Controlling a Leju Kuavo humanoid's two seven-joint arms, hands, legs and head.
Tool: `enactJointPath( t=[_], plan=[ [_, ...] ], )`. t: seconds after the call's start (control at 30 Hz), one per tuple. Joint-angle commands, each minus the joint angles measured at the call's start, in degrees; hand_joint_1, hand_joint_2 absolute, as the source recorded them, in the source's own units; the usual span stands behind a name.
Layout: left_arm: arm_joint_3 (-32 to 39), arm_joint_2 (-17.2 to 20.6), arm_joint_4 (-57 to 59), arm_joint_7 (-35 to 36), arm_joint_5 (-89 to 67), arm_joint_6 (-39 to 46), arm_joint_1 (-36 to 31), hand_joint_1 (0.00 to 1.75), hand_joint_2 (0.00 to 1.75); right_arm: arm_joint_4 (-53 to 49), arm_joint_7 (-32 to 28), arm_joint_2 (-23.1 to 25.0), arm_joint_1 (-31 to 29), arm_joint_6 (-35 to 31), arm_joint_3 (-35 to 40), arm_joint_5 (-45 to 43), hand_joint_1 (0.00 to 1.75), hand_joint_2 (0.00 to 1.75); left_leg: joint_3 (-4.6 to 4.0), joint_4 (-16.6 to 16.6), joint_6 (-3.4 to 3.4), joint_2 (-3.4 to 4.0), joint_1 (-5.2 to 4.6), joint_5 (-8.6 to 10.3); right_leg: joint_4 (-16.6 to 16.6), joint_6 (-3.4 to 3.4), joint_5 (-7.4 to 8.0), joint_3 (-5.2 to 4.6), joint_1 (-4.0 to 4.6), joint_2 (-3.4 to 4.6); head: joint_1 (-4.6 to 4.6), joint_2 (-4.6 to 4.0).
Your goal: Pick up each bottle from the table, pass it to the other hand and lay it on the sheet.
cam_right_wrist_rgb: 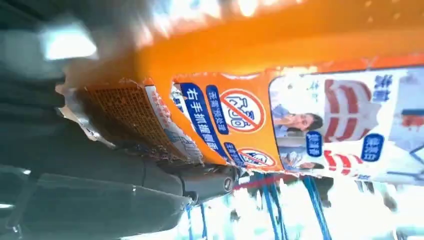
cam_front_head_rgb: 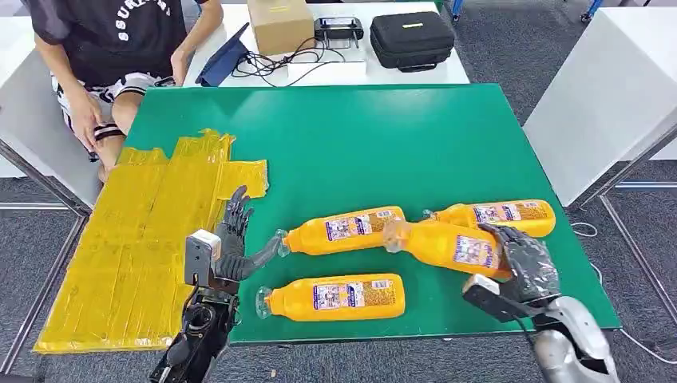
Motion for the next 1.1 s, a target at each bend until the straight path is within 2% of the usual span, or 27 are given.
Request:
enactJointPath(
  t=[0.03, 0.17, 0.3, 0.33, 0.37, 0.43, 0.47, 0.5, 0.57, 0.7, 0.77, 0.8, 0.9, 0.93, 1.0, 1.03, 1.1],
  plan=[
    [1.1, 0.0, -0.9, 1.5, -1.5, -0.2, 0.1, 0.00, 1.75, -3.5, 1.4, 11.5, 0.4, -2.9, -0.2, 1.0, 1.75, 1.75, 0.22, 0.0, -0.19, 0.22, 0.05, -0.13, -0.1, -0.06, -0.07, 0.21, 0.06, 0.12, 0.00, 0.00],
    [-0.9, -0.4, -1.3, 2.9, -4.0, -1.3, -0.7, 0.00, 1.75, -3.4, 4.7, 12.9, 0.7, -5.8, 2.0, 3.3, 1.75, 1.75, 0.20, 0.0, -0.22, 0.21, 0.05, -0.14, -0.1, -0.09, -0.08, 0.21, 0.04, 0.12, 0.02, -0.02],
    [-3.5, -0.3, -3.5, 3.5, -5.3, -3.4, -1.0, 0.00, 1.75, -1.8, 3.7, 14.2, -1.3, -6.2, 2.6, -2.5, 1.75, 1.75, 0.08, 0.0, -0.17, 0.10, -0.03, -0.08, 0.0, -0.08, -0.06, 0.09, -0.06, 0.05, 0.02, 0.00],
    [-6.1, -0.1, -5.1, 3.2, -6.1, -5.4, -1.9, 0.00, 1.75, -0.5, 1.4, 14.8, -2.6, -5.0, 2.9, -9.3, 1.75, 1.75, 0.20, 0.0, -0.25, 0.22, 0.01, -0.16, 0.0, -0.11, -0.10, 0.22, -0.02, 0.12, 0.02, 0.00],
    [-7.2, -0.4, -6.8, 4.0, -6.3, -5.8, -2.4, 0.00, 1.75, 1.2, 0.7, 15.3, -4.0, -5.6, 3.6, -11.2, 1.75, 1.75, 0.14, 0.0, -0.23, 0.21, -0.01, -0.14, 0.0, -0.10, -0.07, 0.16, -0.04, 0.13, 0.02, 0.00],
    [-7.7, -0.6, -7.6, 4.7, -6.3, -5.9, -2.7, 0.00, 1.75, 2.0, 0.7, 15.3, -4.7, -5.9, 4.0, -11.5, 1.75, 1.75, -0.02, 0.0, -0.16, 0.11, -0.03, -0.06, 0.0, -0.07, -0.01, 0.00, -0.05, 0.06, 0.02, 0.00],
    [-8.6, -0.4, -8.9, 4.8, -6.4, -6.1, -2.8, 0.00, 1.75, 3.1, 0.2, 15.5, -5.5, -6.5, 4.5, -12.9, 1.75, 1.75, 0.29, 0.1, -0.36, 0.29, 0.03, -0.24, 0.0, -0.13, -0.14, 0.31, 0.02, 0.13, 0.02, 0.00],
    [-9.2, -0.2, -9.3, 4.6, -6.7, -6.4, -3.1, 0.00, 1.75, 3.4, -0.4, 15.7, -5.9, -6.6, 4.6, -13.8, 1.75, 1.75, 0.06, 0.0, -0.19, 0.13, -0.02, -0.08, 0.0, -0.08, -0.02, 0.09, -0.03, 0.08, 0.02, -0.02],
    [-12.1, 0.7, -12.5, 3.8, -7.3, -7.3, -4.5, 0.00, 1.75, 8.2, -3.3, 17.1, -10.3, -5.0, 6.7, -18.1, 1.75, 1.75, 0.13, 0.0, -0.24, 0.27, 0.01, -0.12, 0.0, -0.09, -0.02, 0.14, 0.00, 0.16, 0.02, 0.00],
    [-15.8, 1.7, -17.8, 5.9, -6.2, -6.7, -5.7, 0.00, 1.75, 15.6, -4.1, 19.8, -18.5, -4.1, 13.0, -20.2, 1.75, 1.75, -0.02, 0.1, -0.19, 0.38, -0.01, -0.06, 0.0, -0.08, 0.06, -0.05, -0.01, 0.30, 0.02, -0.02],
    [-16.9, 2.1, -18.4, 6.3, -5.2, -6.2, -6.3, 0.00, 1.75, 18.1, -4.6, 20.6, -20.9, -3.9, 15.2, -21.6, 1.75, 1.75, 0.23, 0.1, -0.36, 0.80, 0.03, -0.20, 0.1, -0.14, 0.03, 0.11, 0.03, 0.62, 0.02, 0.00],
    [-17.4, 2.3, -18.9, 6.2, -5.0, -6.1, -6.7, 0.00, 1.75, 18.8, -5.1, 21.4, -22.0, -2.8, 16.8, -22.2, 1.75, 1.75, 0.09, 0.0, -0.26, 0.54, -0.01, -0.08, 0.0, -0.11, 0.06, 0.01, -0.01, 0.42, 0.02, 0.00],
    [-18.2, 2.6, -20.0, 6.1, -4.6, -5.4, -7.3, 0.00, 1.75, 19.1, -6.5, 22.5, -23.5, -1.6, 19.4, -24.0, 1.75, 1.75, 0.42, 0.1, -0.46, 0.71, 0.07, -0.25, 0.1, -0.18, -0.08, 0.33, 0.07, 0.50, 0.00, -0.02],
    [-18.1, 2.5, -20.3, 6.0, -4.5, -4.9, -7.5, 0.00, 1.75, 19.0, -7.1, 22.9, -23.8, -1.1, 20.3, -24.7, 1.75, 1.75, 0.10, 0.0, -0.28, 0.38, 0.01, -0.01, 0.1, -0.10, 0.02, 0.04, 0.00, 0.28, 0.02, 0.00],
    [-18.0, 2.6, -20.6, 6.1, -4.1, -4.5, -8.0, 0.00, 1.75, 17.5, -8.2, 23.5, -23.8, 0.3, 22.5, -26.2, 1.75, 1.75, 0.39, 0.1, -0.44, 0.55, 0.07, -0.18, 0.1, -0.15, -0.10, 0.32, 0.06, 0.38, 0.02, -0.02],
    [-17.9, 2.6, -20.6, 6.1, -4.1, -4.5, -8.1, 0.00, 1.75, 17.4, -8.2, 23.7, -23.7, 0.3, 22.6, -26.3, 1.75, 1.75, 0.12, 0.0, -0.28, 0.34, 0.01, -0.03, 0.1, -0.09, 0.00, 0.06, -0.01, 0.27, 0.02, 0.00],
    [-17.8, 2.7, -20.5, 6.1, -4.0, -4.5, -8.2, 0.00, 1.75, 16.9, -7.9, 23.6, -23.5, 0.0, 23.0, -26.4, 1.75, 1.75, 0.23, 0.0, -0.33, 0.40, 0.04, -0.09, 0.1, -0.11, -0.05, 0.18, 0.02, 0.29, 0.02, -0.02]
  ],
)
